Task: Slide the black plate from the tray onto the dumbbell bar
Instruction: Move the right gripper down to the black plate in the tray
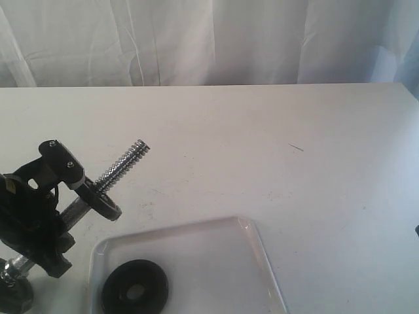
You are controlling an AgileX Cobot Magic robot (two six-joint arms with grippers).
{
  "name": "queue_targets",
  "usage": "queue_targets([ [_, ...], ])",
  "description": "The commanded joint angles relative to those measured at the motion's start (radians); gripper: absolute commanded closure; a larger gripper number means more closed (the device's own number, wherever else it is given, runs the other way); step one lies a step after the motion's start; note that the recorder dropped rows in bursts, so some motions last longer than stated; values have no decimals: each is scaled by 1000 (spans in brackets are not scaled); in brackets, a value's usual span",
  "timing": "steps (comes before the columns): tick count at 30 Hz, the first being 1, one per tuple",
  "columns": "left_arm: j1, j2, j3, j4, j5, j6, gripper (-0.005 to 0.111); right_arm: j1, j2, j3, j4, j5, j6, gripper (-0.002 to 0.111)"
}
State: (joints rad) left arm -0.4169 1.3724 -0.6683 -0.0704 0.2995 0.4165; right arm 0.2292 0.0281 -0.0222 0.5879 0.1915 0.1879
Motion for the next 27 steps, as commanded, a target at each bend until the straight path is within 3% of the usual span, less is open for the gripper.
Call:
queue_targets([
  [1,-1,-47,-27,-25,-102,-6,107,14,75,-146,44,28,-204,108],
  [9,-1,-47,-27,-25,-106,-6,107,18,530,-520,44,159,-532,108],
  [12,-1,-47,-27,-20,-106,-6,107,18,786,-750,40,301,-644,108],
  [17,88,-47,-27,-17,-104,-30,107,20,1137,-1060,-96,546,-684,108],
  [22,115,-47,-27,-17,-104,-50,107,59,1257,-1117,-112,651,-681,108],
  [25,115,-47,-27,-17,-104,-50,107,162,1334,-1119,-103,701,-727,107],
  [27,115,-47,-27,-17,-104,-50,107,222,1388,-1119,-15,720,-817,91],
])
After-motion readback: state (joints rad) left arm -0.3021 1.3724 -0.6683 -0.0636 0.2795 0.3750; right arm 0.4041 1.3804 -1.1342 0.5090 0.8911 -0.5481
